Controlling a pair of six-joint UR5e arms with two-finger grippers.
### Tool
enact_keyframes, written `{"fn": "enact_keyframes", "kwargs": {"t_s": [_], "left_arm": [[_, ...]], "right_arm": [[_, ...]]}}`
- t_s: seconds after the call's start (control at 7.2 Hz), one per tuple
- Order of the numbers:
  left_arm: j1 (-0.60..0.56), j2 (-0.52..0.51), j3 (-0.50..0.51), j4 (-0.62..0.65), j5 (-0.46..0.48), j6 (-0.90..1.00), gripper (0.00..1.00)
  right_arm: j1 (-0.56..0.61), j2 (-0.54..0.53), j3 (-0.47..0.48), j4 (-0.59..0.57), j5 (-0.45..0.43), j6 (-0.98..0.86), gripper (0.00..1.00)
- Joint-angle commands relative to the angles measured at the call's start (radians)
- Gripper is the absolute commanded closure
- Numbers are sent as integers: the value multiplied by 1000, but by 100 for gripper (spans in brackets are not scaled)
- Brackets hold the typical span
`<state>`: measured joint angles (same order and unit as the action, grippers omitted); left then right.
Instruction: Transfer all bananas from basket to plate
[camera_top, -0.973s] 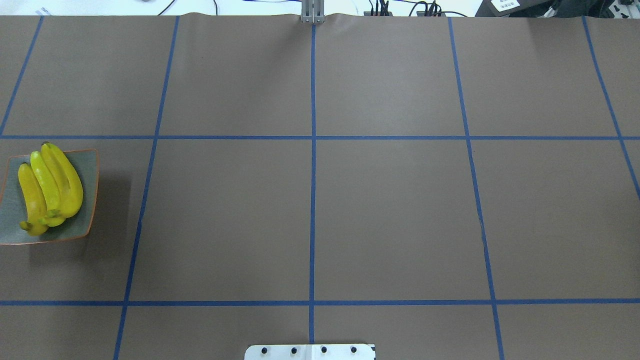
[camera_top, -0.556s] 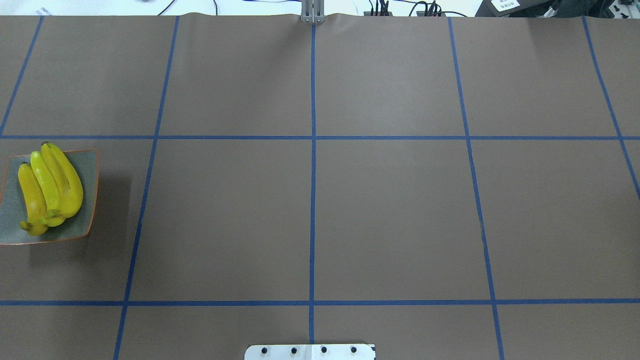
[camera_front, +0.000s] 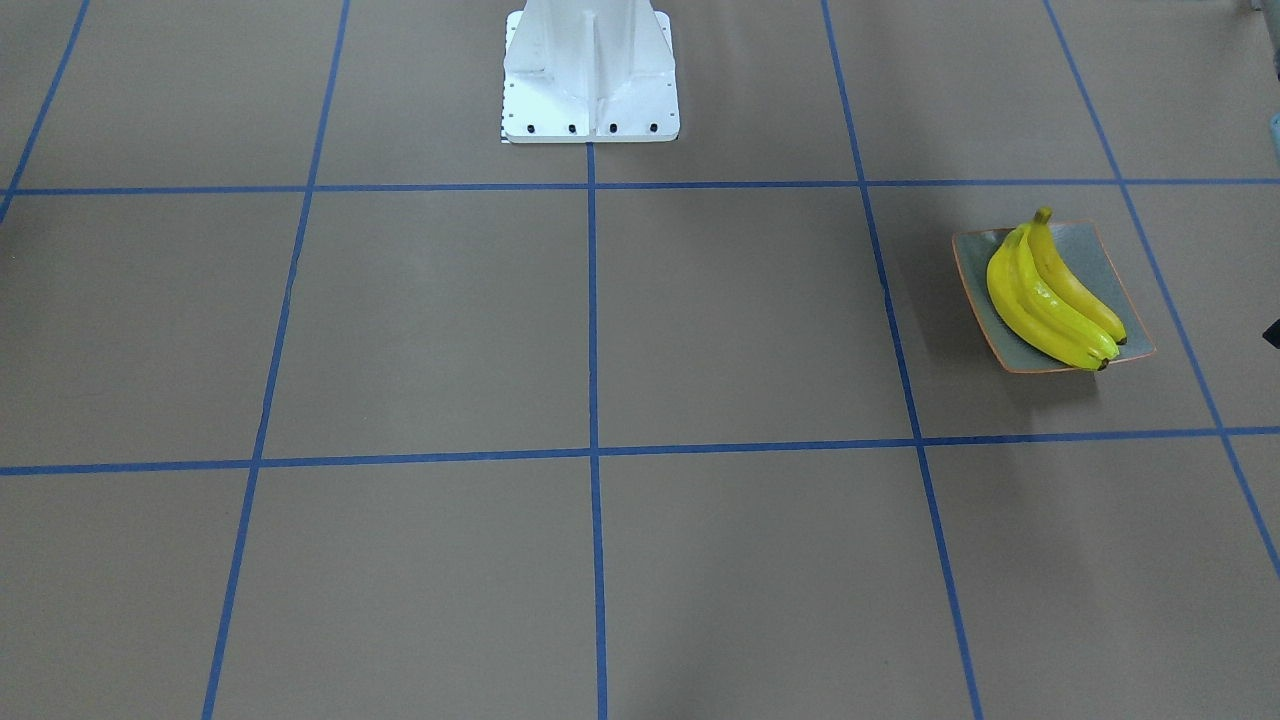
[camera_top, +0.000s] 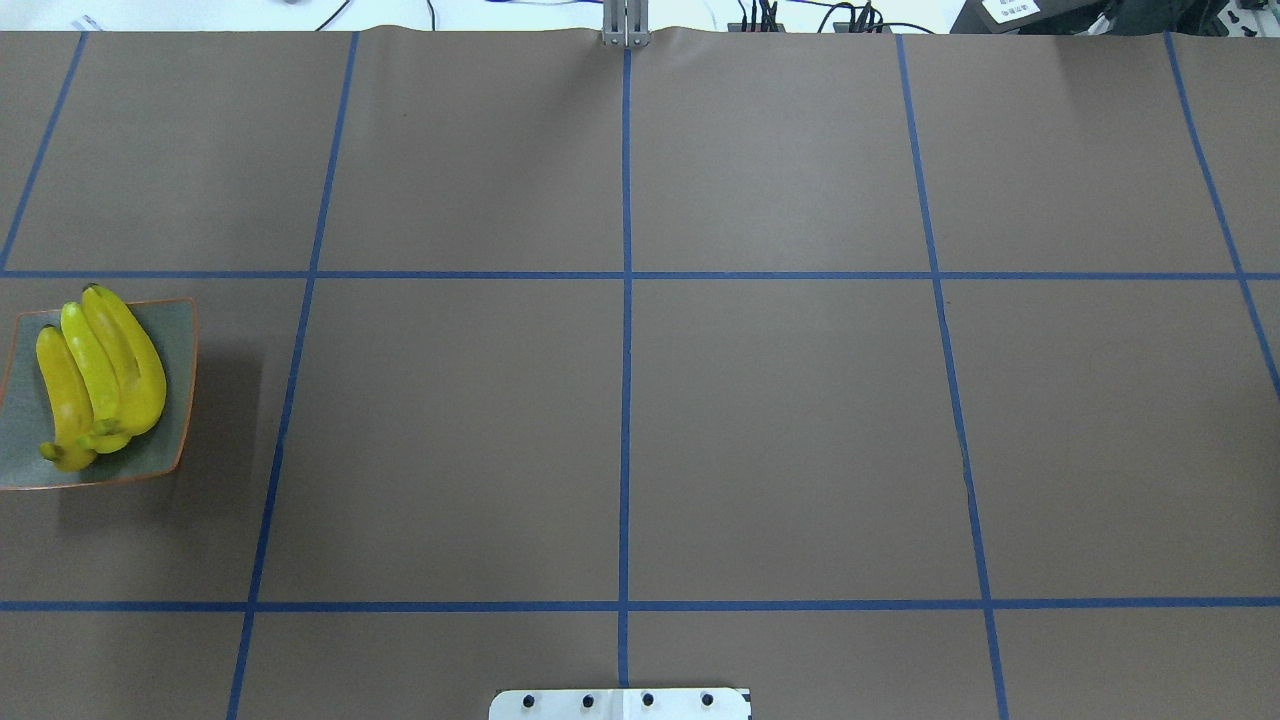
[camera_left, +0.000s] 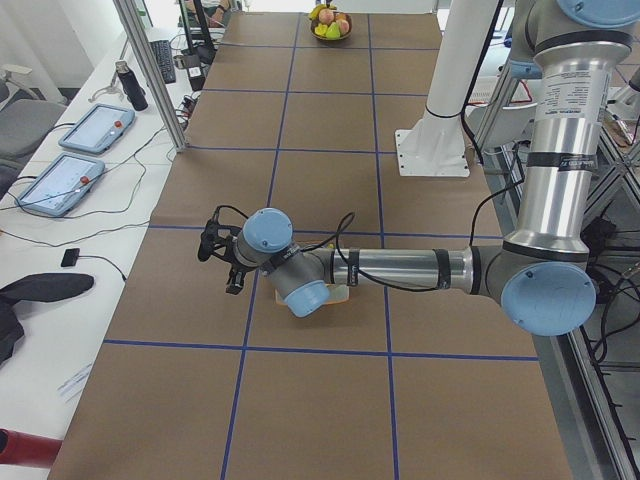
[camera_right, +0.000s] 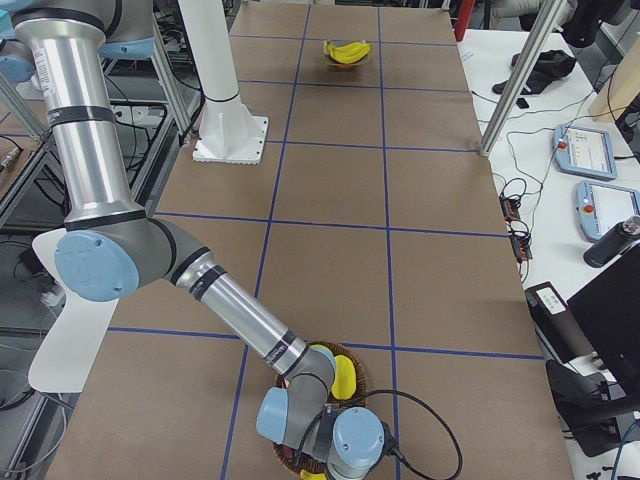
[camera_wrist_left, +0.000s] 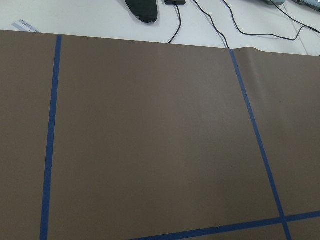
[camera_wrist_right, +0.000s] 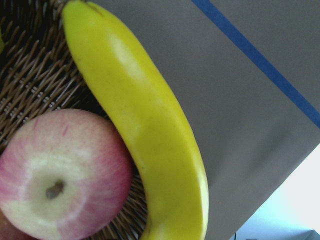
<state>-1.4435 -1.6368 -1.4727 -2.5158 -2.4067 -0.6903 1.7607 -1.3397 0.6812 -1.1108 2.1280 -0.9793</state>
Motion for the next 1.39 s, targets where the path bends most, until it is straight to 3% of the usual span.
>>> {"fn": "enact_keyframes", "kwargs": {"t_s": [0.0,1.25], "left_arm": [[0,0,-1,2,-2,0,1],[-2,5,-40,45,-20,0,1]], "right_arm": [[-1,14,-28,6,-2,-4,13],[-10,16,-45,6,10,7,18]]}}
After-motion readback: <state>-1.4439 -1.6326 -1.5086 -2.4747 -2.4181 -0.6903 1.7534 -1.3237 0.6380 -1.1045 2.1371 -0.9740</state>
